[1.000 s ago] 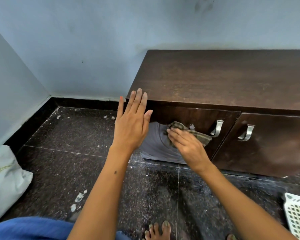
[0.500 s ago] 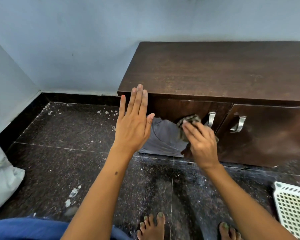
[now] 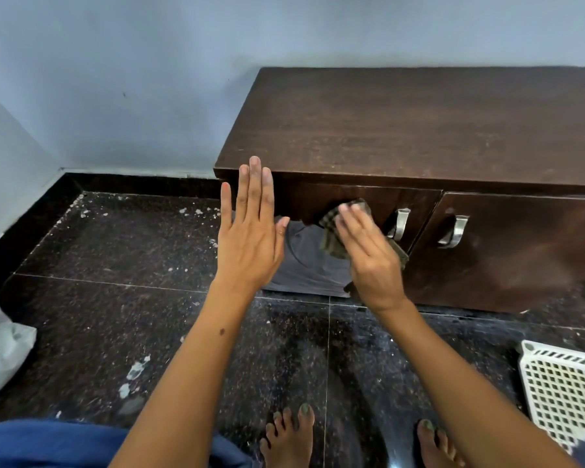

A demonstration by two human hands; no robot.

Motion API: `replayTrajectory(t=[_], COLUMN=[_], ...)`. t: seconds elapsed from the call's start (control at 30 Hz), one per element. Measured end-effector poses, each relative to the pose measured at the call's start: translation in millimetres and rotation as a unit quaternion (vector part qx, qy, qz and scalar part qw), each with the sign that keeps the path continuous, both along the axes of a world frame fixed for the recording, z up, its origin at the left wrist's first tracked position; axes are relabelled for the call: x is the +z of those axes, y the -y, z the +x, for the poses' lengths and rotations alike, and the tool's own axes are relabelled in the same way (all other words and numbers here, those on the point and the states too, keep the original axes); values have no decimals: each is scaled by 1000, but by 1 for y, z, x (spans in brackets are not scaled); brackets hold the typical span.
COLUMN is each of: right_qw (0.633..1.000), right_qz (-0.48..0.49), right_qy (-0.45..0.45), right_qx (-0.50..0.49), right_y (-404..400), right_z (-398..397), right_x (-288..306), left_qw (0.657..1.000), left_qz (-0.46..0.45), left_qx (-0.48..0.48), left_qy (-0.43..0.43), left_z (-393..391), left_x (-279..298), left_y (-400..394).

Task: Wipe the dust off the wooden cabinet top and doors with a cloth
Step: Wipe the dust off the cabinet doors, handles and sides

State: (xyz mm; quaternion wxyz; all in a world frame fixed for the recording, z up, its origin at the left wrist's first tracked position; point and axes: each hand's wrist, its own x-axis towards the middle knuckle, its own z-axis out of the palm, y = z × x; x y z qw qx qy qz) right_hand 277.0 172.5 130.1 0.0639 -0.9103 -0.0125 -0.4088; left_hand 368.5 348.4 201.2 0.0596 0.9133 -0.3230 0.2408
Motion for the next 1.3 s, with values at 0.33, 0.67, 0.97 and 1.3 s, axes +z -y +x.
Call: replayTrajectory(t=[0.33,0.67,0.97,1.3], right_qw=[993,995,995,992], right_qz=[32,-13,-14,74], right_qy=[17,-60,-66,20], right_qx=[-113,-83,-77,-96], right_y=[6,3,-18,-27], right_z=[-21,-23,-6,5], right_x=[-12,-30,-33,-13], left_qw=[999,999,998,997], left_qz=[21,41,46,52], left_qx=[-22,-29,-27,-29], left_qy=[25,-5,-37,-47], left_z=[-14,-14,-16,-15], left_x=[-19,-22,-25,-26], left_y=[7,5,7,4])
